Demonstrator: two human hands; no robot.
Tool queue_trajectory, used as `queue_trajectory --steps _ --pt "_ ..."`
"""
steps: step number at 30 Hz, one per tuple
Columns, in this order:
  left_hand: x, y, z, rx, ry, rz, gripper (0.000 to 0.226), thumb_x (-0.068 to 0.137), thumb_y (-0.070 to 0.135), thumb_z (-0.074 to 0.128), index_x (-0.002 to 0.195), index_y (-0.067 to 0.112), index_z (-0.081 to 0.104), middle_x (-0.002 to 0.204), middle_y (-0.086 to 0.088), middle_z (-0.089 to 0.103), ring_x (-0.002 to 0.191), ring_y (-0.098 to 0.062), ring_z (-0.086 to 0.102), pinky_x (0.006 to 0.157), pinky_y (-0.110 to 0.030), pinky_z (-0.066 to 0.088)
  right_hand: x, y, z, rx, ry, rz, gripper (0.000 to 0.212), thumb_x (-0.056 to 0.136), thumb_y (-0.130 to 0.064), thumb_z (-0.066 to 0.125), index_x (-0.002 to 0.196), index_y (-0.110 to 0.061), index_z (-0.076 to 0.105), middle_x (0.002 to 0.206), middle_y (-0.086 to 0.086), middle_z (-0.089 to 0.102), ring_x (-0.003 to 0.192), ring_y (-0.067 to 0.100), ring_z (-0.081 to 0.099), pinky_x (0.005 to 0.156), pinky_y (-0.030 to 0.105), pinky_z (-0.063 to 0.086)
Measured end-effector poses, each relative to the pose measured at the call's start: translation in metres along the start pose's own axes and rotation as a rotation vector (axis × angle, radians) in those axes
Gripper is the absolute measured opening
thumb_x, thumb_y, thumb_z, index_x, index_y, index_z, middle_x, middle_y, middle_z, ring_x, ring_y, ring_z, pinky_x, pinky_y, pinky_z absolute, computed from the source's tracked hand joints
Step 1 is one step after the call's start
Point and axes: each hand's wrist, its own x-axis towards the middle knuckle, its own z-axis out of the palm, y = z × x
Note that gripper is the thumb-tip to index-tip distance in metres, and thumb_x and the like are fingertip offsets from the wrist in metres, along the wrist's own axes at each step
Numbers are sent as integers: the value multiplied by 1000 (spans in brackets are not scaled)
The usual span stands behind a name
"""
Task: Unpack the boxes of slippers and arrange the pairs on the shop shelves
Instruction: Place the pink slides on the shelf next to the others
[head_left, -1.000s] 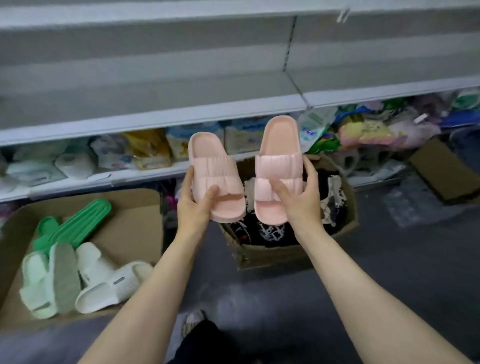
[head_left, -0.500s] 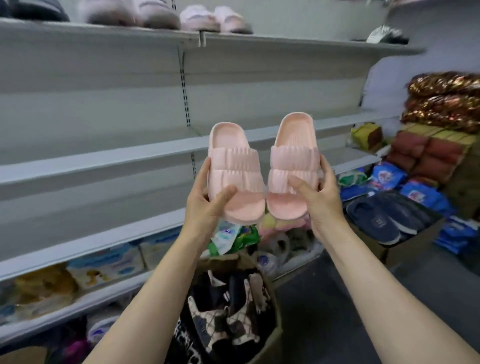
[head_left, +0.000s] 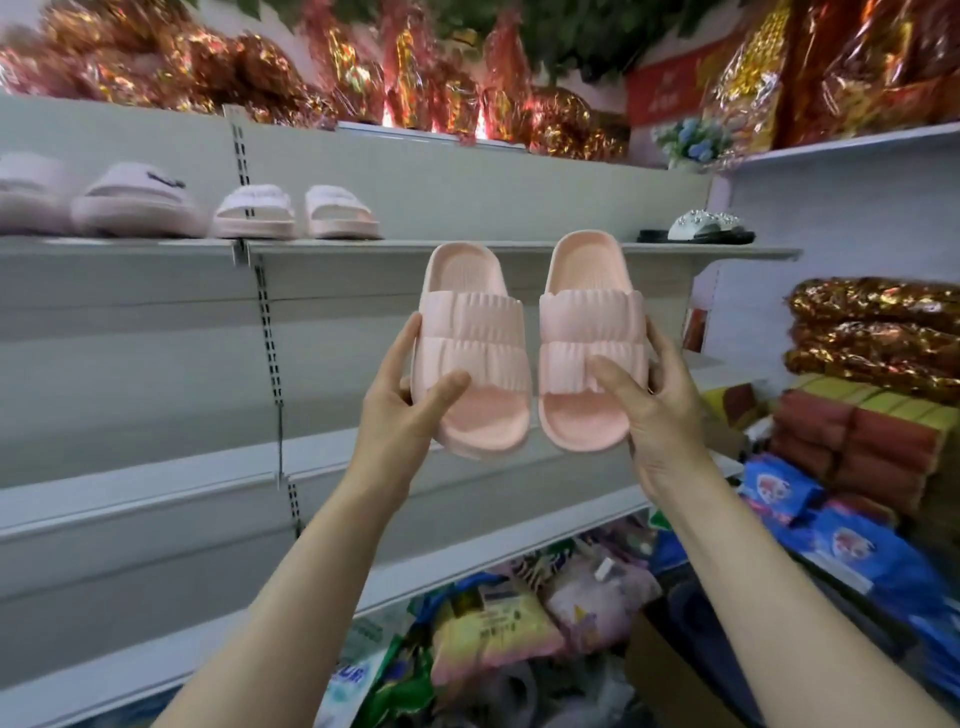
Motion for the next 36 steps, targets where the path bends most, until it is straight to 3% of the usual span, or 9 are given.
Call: queue_trajectory --steps 4,7,12,16,19,22,28,33,36 --pt "43 0 39 7 104 70 73 84 24 75 148 37 42 98 -5 75 83 -16 71 70 -29 58 63 7 -15 55 -115 -52 74 78 -25 82 143 -33 48 118 -8 72 108 15 69 87 43 59" --pt "79 3 62 32 182 105 79 73 38 77 145 36 45 109 -7 73 91 -19 72 67 -27 55 104 8 -30 124 -198 -59 81 71 -32 82 144 -33 48 116 -11 72 104 12 70 77 33 59" --pt "137 7 77 108 362 108 67 83 31 77 143 30 46 124 -12 67 106 -26 69 78 -33 60 169 17 -38 195 -300 -51 82 68 -38 83 143 -36 50 120 -12 70 104 10 70 76 30 59" --pt "174 9 75 182 436 77 70 84 31 78 145 27 44 127 -11 62 104 -23 67 68 -31 62 201 32 -29 204 -348 -50 82 68 -44 86 142 -37 52 117 -16 71 102 9 70 77 32 60" --pt "197 9 71 219 458 73 69 85 31 78 145 23 45 126 -7 60 99 -19 66 60 -27 60 220 42 -22 197 -364 -54 87 64 -55 89 141 -40 51 114 -19 71 99 7 70 80 37 61" --pt "218 9 65 224 449 30 67 85 34 76 143 22 45 127 -6 59 102 -19 65 67 -32 60 238 48 -16 202 -373 -55 82 69 -50 88 141 -40 51 112 -18 71 100 11 70 85 46 61" --pt "246 18 53 304 394 -28 52 92 39 68 134 11 55 124 -12 63 95 -20 67 58 -29 59 262 57 2 257 -393 -56 79 67 -48 88 139 -40 54 111 -9 73 103 19 70 83 44 61" --pt "255 31 47 739 467 -89 66 86 69 58 120 13 63 87 -12 71 65 -27 73 58 -40 62 274 58 17 274 -424 -72 72 69 -48 83 136 -37 57 115 -8 72 103 17 70 80 38 61" --pt "255 38 42 1276 552 -65 95 73 97 19 109 24 68 98 -8 72 83 -29 71 76 -41 58 283 60 24 274 -443 -69 69 74 -46 85 136 -36 57 117 -7 71 105 19 69 79 38 62"
